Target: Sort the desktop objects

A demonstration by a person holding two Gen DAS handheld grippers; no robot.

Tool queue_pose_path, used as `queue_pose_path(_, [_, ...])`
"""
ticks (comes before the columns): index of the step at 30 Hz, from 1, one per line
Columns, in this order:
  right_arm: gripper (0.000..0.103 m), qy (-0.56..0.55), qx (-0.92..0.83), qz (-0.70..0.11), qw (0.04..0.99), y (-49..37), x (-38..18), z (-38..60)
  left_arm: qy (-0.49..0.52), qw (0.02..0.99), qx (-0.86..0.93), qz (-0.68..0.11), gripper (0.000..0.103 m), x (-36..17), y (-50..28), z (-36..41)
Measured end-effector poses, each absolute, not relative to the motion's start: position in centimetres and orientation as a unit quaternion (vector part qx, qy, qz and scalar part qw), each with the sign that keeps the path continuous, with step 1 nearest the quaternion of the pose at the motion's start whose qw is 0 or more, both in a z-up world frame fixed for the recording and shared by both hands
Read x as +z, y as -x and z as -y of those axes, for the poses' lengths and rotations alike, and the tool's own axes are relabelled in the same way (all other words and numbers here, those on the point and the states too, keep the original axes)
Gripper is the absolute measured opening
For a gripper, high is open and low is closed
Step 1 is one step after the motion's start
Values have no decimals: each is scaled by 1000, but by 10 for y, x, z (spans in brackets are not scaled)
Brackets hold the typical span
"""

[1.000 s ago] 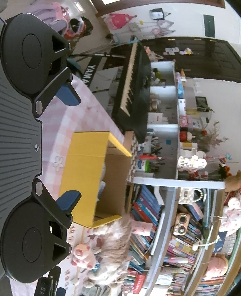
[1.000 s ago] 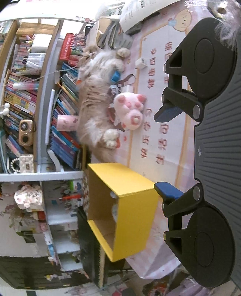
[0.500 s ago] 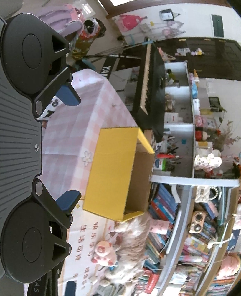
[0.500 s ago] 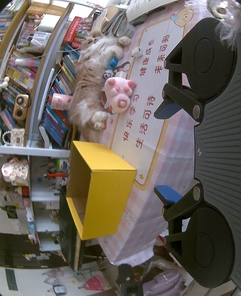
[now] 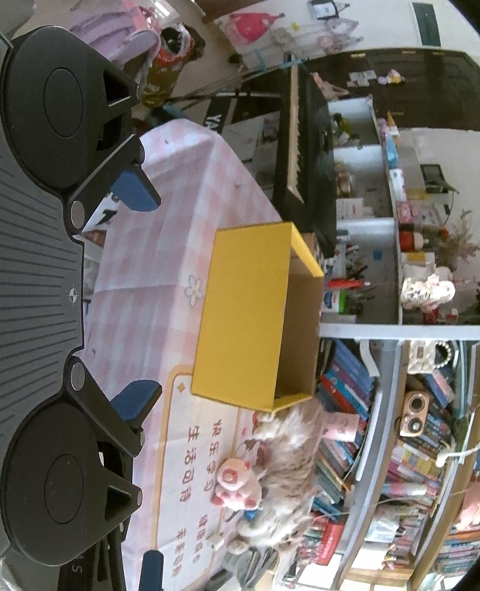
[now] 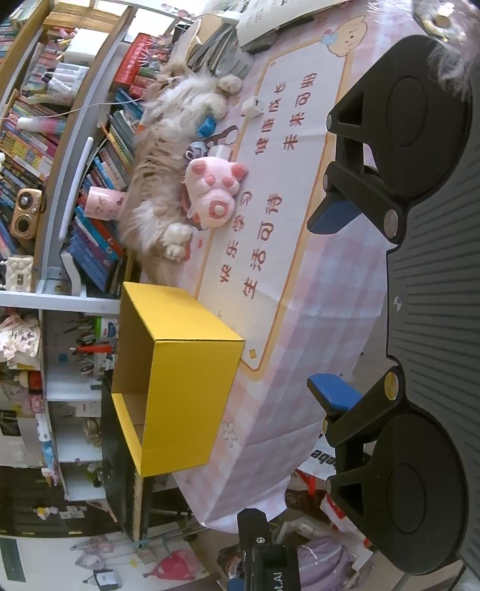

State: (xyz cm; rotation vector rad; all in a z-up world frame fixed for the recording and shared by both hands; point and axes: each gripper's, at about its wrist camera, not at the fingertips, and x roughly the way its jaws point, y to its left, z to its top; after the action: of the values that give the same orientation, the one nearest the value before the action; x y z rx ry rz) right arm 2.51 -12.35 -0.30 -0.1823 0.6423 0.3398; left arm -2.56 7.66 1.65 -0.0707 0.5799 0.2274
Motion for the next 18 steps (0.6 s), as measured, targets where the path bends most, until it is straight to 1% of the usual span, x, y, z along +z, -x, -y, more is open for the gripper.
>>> queue_pose_path(18, [81,73,109,-341,931,-20,-10,154,9,951,36,-308,100,8,3,-42])
